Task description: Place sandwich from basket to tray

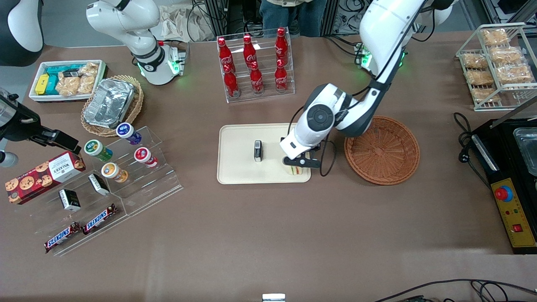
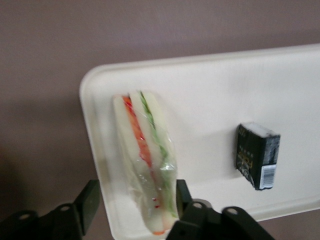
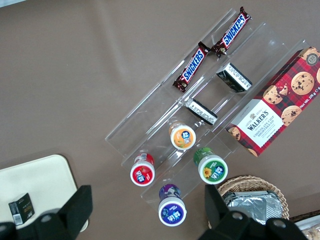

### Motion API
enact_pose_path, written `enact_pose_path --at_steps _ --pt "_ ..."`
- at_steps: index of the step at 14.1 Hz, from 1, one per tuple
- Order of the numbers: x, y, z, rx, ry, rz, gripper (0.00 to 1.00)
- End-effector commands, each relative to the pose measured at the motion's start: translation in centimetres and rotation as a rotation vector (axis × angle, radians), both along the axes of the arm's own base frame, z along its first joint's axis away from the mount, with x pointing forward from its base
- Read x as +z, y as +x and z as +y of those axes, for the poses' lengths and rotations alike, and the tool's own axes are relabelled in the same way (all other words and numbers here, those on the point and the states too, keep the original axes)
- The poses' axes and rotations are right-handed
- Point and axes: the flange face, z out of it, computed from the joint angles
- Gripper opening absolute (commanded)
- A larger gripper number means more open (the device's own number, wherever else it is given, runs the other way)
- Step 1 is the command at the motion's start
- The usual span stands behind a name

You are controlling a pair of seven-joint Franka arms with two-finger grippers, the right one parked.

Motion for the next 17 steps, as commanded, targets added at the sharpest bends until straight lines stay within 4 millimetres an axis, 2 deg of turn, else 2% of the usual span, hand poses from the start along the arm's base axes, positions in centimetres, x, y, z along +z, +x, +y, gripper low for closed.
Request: enact_pose_path --at_steps 1,3,6,9,11,13,14,15,17 --pt "6.2 2.7 4.8 0.014 0.012 -0.015 0.99" --pt "9.8 4.5 8.8 -0.032 0.017 0.005 0.99" --pt "15.8 5.6 13.4 -0.184 0.04 0.038 0.99" --pt "20.5 7.2 21.0 -0.251 0.072 0.026 0.99" --pt "23.3 7.3 26.0 -0.279 0.067 0.015 0.99" --pt "26.4 6.5 29.2 -0.286 0.13 -0.026 0.99" --pt "27.2 6.3 31.0 -0.259 0.174 -0.033 1.0" --pt "27.1 6.4 32.8 -0.234 0.203 -0.017 1.0" --pt "27.3 6.4 34.0 -0.225 0.267 -0.017 1.0"
